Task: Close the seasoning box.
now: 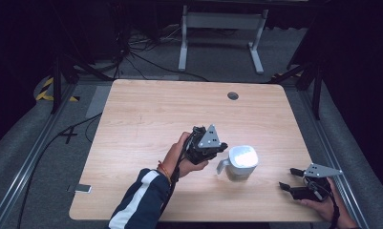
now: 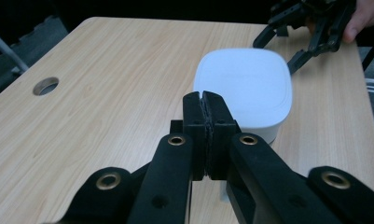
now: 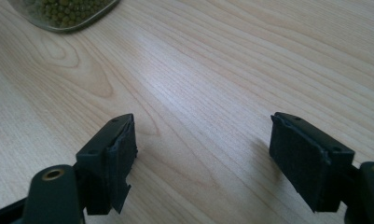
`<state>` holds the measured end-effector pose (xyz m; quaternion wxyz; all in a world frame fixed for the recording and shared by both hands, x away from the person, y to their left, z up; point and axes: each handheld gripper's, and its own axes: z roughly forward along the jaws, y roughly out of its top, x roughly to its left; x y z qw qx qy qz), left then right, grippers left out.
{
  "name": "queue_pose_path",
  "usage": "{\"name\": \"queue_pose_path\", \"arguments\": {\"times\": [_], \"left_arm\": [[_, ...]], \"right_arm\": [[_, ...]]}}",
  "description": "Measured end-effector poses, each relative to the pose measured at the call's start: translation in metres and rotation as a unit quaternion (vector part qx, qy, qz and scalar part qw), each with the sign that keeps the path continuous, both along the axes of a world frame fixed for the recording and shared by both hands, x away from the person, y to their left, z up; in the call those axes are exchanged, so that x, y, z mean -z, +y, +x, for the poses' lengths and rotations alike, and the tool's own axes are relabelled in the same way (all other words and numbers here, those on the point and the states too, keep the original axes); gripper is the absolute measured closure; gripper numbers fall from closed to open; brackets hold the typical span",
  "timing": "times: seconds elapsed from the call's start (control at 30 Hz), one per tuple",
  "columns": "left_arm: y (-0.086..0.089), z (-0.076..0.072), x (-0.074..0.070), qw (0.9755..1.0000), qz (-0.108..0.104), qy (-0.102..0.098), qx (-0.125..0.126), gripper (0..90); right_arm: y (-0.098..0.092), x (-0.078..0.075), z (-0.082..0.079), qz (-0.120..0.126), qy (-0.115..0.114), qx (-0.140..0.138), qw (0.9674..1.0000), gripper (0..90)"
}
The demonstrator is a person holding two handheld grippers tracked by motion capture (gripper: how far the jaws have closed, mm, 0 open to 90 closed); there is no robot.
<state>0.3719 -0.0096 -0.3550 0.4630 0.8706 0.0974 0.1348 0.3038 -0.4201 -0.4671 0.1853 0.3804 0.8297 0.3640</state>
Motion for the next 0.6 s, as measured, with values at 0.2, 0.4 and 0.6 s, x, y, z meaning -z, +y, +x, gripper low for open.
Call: {"name": "queue_pose_path", "arguments": {"times": [0.2, 0.4, 0.6], "left_arm": [[0.020, 0.000, 0.003, 0.9997, 0.014, -0.009, -0.018, 84.2], [0.040, -0.001, 0.008, 0.9985, 0.033, -0.009, -0.042, 76.5], [0.066, -0.003, 0.015, 0.9965, 0.047, -0.010, -0.068, 68.7]], "right_arm": [[0.000, 0.000, 0.000, 0.000, 0.000, 0.000, 1.0000, 23.0], [0.000, 0.000, 0.000, -0.001, 0.001, 0.000, 1.0000, 23.0], [0.000, 0.000, 0.000, -0.001, 0.001, 0.000, 1.0000, 23.0]]}}
